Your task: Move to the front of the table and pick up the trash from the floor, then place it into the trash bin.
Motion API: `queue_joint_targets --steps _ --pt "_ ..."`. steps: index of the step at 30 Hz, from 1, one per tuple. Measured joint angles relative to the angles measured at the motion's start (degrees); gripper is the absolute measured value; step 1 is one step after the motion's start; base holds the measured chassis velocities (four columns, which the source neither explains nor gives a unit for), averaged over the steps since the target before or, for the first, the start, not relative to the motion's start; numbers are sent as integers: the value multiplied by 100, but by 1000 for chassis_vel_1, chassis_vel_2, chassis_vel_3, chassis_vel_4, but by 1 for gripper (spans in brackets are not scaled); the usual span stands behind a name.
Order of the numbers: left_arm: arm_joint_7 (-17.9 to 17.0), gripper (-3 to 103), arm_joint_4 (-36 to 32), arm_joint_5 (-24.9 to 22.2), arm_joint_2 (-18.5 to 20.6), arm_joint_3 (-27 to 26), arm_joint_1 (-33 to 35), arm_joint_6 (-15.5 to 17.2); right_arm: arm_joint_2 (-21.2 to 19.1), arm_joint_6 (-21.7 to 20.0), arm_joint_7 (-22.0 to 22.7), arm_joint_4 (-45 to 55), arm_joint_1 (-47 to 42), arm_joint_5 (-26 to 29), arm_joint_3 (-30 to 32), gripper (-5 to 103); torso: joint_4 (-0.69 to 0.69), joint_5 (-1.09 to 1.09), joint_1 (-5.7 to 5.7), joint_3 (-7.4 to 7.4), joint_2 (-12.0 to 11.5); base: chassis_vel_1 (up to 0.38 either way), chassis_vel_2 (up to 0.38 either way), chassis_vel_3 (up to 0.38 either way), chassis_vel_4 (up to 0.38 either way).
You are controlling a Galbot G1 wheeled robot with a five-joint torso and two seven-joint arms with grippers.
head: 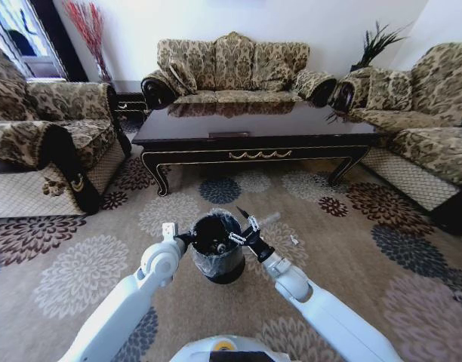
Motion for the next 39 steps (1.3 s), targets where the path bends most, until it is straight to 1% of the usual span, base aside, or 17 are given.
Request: queue_joint_targets --steps 1,3,4,7,8,10,11,15,16,19,22,24,28,29,33,36,39 --pt "4 4 -7 8 21 -143 64 -3 5 -42 52 16 27 109 81 97 0 0 0 0 0 0 0 0 0" --pt "6 4 -14 11 73 -436 180 -6 6 -124 152 32 64 328 209 99 0 -1 0 0 0 0 0 0 0" --pt "6 4 -14 11 73 -436 180 -6 6 -124 152 32 64 328 209 99 0 -1 0 0 0 0 0 0 0" --pt "3 4 -18 -18 216 -1002 353 -7 23 -288 335 27 100 752 457 100 3 -1 0 0 0 0 0 0 0" --pt "3 4 -18 -18 216 -1002 353 -7 23 -288 335 27 100 752 457 100 3 -1 0 0 0 0 0 0 0" --pt "3 4 -19 -93 355 -1304 413 -34 65 -507 612 -44 100 953 643 100 2 -1 0 0 0 0 0 0 0" --pt "3 4 -19 -93 355 -1304 413 -34 65 -507 612 -44 100 953 643 100 2 -1 0 0 0 0 0 0 0" --pt "-16 4 -48 -136 581 -1621 484 -96 176 -917 1153 -331 174 1074 817 100 -1 0 0 0 0 0 0 0 0" --pt "-16 4 -48 -136 581 -1621 484 -96 176 -917 1153 -331 174 1074 817 100 -1 0 0 0 0 0 0 0 0" --pt "-39 4 -135 -87 611 -1865 667 -116 388 -1408 1684 -594 323 1414 762 100 -1 -2 0 0 0 0 0 0 0" --pt "-43 4 -201 -56 605 -2062 826 -117 588 -1594 1899 -821 414 1518 727 100 0 0 0 0 0 0 0 0 0" --pt "-40 4 -239 -52 606 -2161 906 -118 668 -1635 1943 -933 449 1521 721 100 1 -1 0 0 0 0 0 0 0" --pt "-25 4 -427 -171 630 -2721 1256 -118 949 -1719 2052 -1524 582 1314 712 100 2 0 0 0 0 0 0 0 0" --pt "-25 4 -427 -171 630 -2721 1256 -118 949 -1719 2052 -1524 582 1314 712 100 2 0 0 0 0 0 0 0 0" --pt "5 4 -544 -140 603 -3147 1646 -119 1054 -2055 2216 -2119 629 1254 703 100 0 0 0 0 0 0 0 0 0" --pt "29 4 -605 -94 541 -3234 1788 -119 1157 -2128 2245 -2373 637 1291 690 100 1 0 0 0 0 0 0 0 0" --pt "48 4 -678 -64 485 -3285 1900 -121 1263 -2150 2247 -2716 679 1020 691 100 1 0 0 0 0 0 0 0 0"
